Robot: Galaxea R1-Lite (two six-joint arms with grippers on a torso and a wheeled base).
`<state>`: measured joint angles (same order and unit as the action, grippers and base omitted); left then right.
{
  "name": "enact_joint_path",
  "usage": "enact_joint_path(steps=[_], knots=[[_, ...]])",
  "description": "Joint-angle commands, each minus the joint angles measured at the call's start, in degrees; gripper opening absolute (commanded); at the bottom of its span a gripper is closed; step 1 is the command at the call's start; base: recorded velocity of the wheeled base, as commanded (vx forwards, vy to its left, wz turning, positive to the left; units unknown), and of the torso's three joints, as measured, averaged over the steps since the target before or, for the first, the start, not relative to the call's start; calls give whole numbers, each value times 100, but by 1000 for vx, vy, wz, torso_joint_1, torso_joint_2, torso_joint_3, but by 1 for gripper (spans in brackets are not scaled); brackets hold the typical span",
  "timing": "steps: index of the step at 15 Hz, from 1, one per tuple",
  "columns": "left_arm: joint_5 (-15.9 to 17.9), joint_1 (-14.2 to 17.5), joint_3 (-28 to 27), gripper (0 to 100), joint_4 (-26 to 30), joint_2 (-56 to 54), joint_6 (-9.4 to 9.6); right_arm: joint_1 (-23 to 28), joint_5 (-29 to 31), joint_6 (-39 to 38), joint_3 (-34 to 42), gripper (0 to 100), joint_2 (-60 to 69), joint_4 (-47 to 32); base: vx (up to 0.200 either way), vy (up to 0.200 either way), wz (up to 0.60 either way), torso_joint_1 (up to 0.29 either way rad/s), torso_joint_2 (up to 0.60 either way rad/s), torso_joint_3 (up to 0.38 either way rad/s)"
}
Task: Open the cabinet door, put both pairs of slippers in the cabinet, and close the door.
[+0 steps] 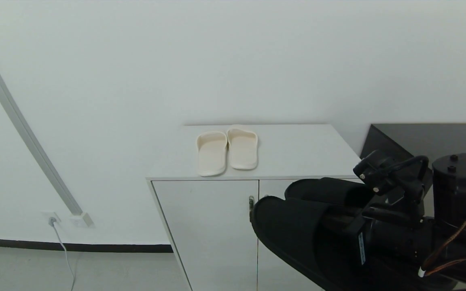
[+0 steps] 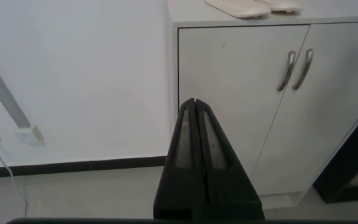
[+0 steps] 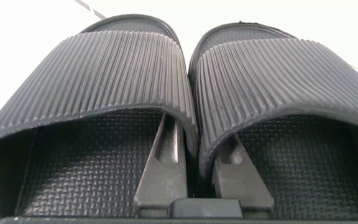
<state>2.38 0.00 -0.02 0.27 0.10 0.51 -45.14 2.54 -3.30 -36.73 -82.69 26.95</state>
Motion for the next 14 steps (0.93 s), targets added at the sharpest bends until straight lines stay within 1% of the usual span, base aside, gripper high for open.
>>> enact_joint_path(steps=[1,4,10,11,14], knots=[[0,0,-6,0,0,8,2,-3,-7,-4,-1,0,-37,3,0,0,0,0,0,0],[0,0,2,0,0,8,2,-3,-16,5,52,0,-46,3,0,0,0,-27,69,37],[8,0,-6,0,0,8,-7,-39,1,49,105,0,-46,3,0,0,0,-184,472,277],[8,0,-6,100,0,8,-7,-47,-7,119,149,0,-46,3,0,0,0,-193,510,315],[8,0,-6,100,0,8,-7,-39,-7,128,166,0,-46,12,0,0,0,-196,507,317]])
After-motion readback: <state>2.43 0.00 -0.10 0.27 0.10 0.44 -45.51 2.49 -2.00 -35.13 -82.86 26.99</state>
